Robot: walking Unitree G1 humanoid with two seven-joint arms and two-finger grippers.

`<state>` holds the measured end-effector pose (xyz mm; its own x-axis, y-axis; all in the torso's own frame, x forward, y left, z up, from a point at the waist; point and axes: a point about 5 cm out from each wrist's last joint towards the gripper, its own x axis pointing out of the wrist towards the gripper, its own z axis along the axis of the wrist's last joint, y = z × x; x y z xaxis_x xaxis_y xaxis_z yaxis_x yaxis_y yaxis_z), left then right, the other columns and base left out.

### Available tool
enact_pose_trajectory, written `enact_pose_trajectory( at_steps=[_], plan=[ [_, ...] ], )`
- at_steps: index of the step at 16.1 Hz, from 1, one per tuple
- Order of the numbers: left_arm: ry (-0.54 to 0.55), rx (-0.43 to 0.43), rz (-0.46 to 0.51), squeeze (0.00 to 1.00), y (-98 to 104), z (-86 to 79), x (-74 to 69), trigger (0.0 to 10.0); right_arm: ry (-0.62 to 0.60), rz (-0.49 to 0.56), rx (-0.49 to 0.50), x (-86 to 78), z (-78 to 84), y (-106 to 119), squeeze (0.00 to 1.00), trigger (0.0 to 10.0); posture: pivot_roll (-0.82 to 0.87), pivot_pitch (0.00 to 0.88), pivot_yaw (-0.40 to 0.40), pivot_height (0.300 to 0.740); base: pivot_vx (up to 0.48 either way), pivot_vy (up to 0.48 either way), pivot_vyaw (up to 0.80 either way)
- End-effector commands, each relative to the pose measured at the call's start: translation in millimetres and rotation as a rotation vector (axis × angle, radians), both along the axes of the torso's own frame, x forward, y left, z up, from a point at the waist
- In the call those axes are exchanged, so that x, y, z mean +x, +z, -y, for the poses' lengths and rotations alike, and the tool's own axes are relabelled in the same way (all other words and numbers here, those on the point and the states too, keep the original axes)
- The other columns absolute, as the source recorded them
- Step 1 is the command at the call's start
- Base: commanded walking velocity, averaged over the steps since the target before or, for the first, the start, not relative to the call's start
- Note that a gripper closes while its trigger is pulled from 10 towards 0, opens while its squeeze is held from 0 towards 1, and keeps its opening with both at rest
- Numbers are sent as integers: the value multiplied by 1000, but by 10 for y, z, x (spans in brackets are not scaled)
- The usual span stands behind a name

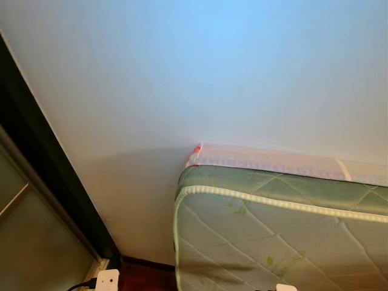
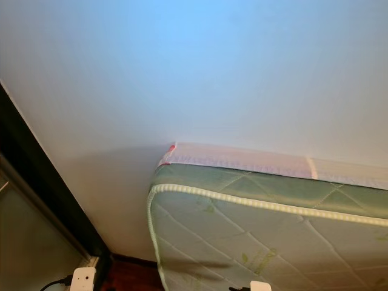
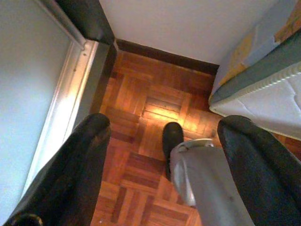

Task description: Clean up the room

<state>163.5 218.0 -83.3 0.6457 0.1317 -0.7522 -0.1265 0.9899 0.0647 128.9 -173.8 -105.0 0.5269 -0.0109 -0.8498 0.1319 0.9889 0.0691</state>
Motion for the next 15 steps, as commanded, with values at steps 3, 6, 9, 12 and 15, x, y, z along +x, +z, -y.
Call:
enact_pose_trajectory(
  at_steps=[3,6,9,12,15],
  plan=[
    [-85,-13,-97,0,39,139,245,10000,-24,65,-14,575,527,297,0,10000,73,0,-82,740,0,0,0],
    [-92,-14,-96,0,40,141,247,10000,-26,64,-20,573,531,296,0,10000,73,0,-82,740,0,0,0],
    [-92,-13,-98,0,39,142,246,10000,-26,66,-19,574,532,297,0,10000,75,0,-82,740,0,0,0],
    [-92,-13,-99,0,37,142,243,10000,-24,68,-21,574,532,298,0,10000,74,0,-82,740,0,0,0],
    [-92,-13,-100,0,35,143,238,10000,-23,67,-21,570,533,296,0,10000,74,0,-82,740,0,0,0]
  ],
)
